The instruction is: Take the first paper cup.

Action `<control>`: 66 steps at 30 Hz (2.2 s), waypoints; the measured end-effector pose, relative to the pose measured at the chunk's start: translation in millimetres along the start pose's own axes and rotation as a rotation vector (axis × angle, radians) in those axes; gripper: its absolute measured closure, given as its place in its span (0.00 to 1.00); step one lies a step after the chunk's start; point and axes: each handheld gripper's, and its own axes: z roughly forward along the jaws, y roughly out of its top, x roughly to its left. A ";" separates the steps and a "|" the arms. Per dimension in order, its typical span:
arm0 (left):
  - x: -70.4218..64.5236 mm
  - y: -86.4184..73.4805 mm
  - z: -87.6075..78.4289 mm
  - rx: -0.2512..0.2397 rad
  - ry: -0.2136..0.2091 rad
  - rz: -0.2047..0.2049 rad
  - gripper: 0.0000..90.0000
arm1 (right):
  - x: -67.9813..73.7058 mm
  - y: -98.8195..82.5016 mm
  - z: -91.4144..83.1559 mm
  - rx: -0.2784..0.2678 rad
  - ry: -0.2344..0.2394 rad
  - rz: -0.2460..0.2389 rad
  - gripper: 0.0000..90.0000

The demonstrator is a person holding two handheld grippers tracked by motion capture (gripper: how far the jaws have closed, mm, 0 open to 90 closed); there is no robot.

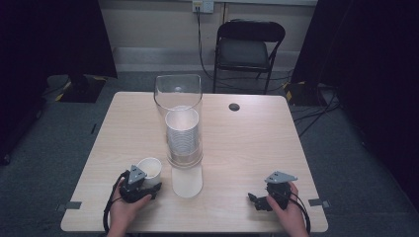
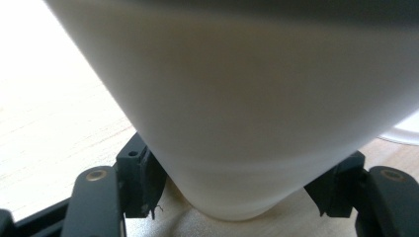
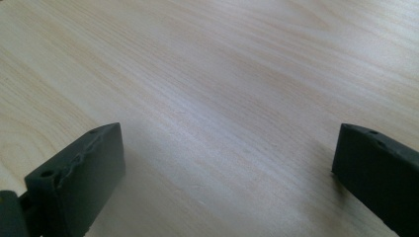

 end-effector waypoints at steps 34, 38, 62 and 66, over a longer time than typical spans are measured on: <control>31.8 -27.0 -41.7 0.060 -0.015 0.080 0.18 | 2.7 0.4 0.1 -0.001 -0.007 0.016 0.00; 35.7 -32.9 -43.2 0.060 -0.029 0.078 0.18 | 7.0 2.1 1.3 -0.006 0.002 0.012 0.02; 38.6 -36.6 -40.5 0.031 -0.061 0.052 0.15 | 68.8 60.0 8.2 -0.060 0.234 -0.120 0.16; 38.7 -36.6 -40.5 0.032 -0.061 0.054 0.15 | 77.7 70.0 9.7 -0.068 0.264 -0.120 0.16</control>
